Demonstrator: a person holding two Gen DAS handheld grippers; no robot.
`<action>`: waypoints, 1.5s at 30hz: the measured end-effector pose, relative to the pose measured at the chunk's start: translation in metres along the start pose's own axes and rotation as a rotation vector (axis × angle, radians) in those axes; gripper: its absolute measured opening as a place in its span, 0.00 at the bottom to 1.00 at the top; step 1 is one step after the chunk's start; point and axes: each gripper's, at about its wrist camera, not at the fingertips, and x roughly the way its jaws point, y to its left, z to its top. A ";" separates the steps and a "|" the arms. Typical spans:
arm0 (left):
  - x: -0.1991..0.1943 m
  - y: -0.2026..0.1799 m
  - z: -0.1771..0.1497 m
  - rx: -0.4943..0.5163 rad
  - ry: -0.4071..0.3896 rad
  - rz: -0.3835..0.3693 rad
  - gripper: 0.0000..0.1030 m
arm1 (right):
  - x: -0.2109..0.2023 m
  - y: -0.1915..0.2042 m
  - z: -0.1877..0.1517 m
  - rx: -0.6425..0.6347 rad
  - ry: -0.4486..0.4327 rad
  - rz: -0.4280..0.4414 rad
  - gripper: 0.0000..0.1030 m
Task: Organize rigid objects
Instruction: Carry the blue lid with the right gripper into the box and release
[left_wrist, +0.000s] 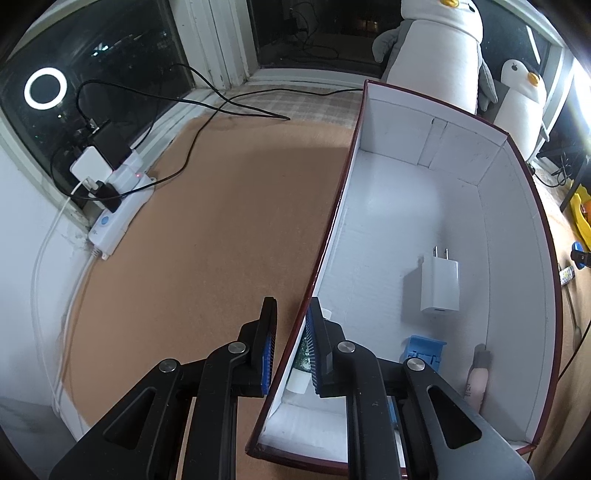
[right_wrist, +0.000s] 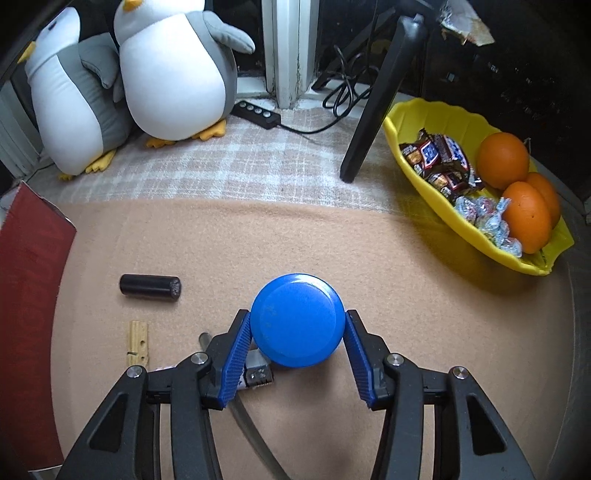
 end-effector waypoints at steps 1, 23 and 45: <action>-0.001 0.001 -0.001 -0.003 -0.002 -0.003 0.13 | -0.005 0.000 0.001 -0.001 -0.009 0.002 0.45; -0.014 0.012 -0.012 -0.025 -0.049 -0.091 0.12 | -0.134 0.137 -0.032 -0.235 -0.175 0.227 0.45; -0.012 0.021 -0.015 -0.040 -0.069 -0.148 0.11 | -0.145 0.279 -0.091 -0.483 -0.128 0.351 0.45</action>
